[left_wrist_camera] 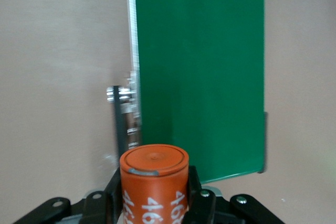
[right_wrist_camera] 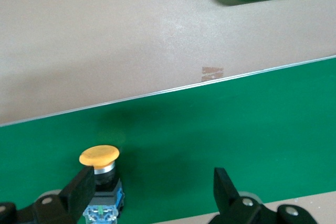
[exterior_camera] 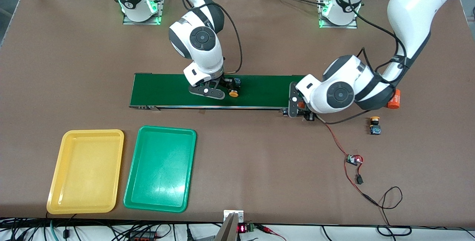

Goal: Sort buttons by color to trays
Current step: 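Place the cylinder on the belt while the right gripper grasps the button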

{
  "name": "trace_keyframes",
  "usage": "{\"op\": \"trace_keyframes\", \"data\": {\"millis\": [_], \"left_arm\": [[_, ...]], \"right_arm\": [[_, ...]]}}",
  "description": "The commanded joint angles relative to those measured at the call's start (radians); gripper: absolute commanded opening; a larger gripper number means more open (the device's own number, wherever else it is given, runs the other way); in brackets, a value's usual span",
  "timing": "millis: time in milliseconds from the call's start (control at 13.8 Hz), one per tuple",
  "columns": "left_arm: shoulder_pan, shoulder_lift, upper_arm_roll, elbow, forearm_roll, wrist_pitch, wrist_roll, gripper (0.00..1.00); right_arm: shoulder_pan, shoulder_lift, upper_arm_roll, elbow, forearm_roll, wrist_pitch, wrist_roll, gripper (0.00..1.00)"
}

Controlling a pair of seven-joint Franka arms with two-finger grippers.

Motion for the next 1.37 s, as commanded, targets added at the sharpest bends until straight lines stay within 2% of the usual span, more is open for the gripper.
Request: {"op": "trace_keyframes", "data": {"millis": [0, 434, 506, 579, 651, 723, 1230, 1302], "left_arm": [[-0.005, -0.011, -0.019, -0.046, 0.003, 0.004, -0.067, 0.07], [-0.053, 0.001, -0.014, -0.068, 0.012, 0.053, -0.102, 0.08], [-0.053, 0.000, -0.011, -0.085, 0.013, 0.076, -0.102, 0.12], [-0.051, 0.000, -0.010, -0.088, 0.018, 0.080, -0.102, 0.23], [-0.051, -0.002, -0.010, -0.087, 0.019, 0.080, -0.102, 0.44], [-0.051, -0.003, -0.011, -0.085, 0.019, 0.074, -0.100, 0.99], [-0.036, -0.016, -0.016, -0.078, 0.019, 0.057, -0.100, 1.00], [-0.030, -0.023, -0.017, -0.076, 0.018, 0.054, -0.102, 1.00]], "right_arm": [[0.013, 0.020, -0.003, 0.023, -0.012, -0.002, 0.049, 1.00], [0.068, 0.055, 0.000, 0.025, -0.017, -0.008, 0.022, 1.00], [0.067, 0.055, 0.002, 0.025, -0.017, -0.010, 0.022, 1.00], [0.067, 0.055, 0.000, 0.025, -0.015, -0.010, 0.022, 1.00], [0.064, 0.055, 0.002, 0.025, -0.015, -0.005, 0.023, 1.00], [0.064, 0.061, 0.000, 0.025, -0.015, -0.003, 0.020, 1.00], [0.054, 0.089, 0.000, 0.011, -0.015, -0.016, -0.017, 0.99], [0.053, 0.089, 0.000, 0.011, -0.017, -0.017, -0.018, 0.82]]}}
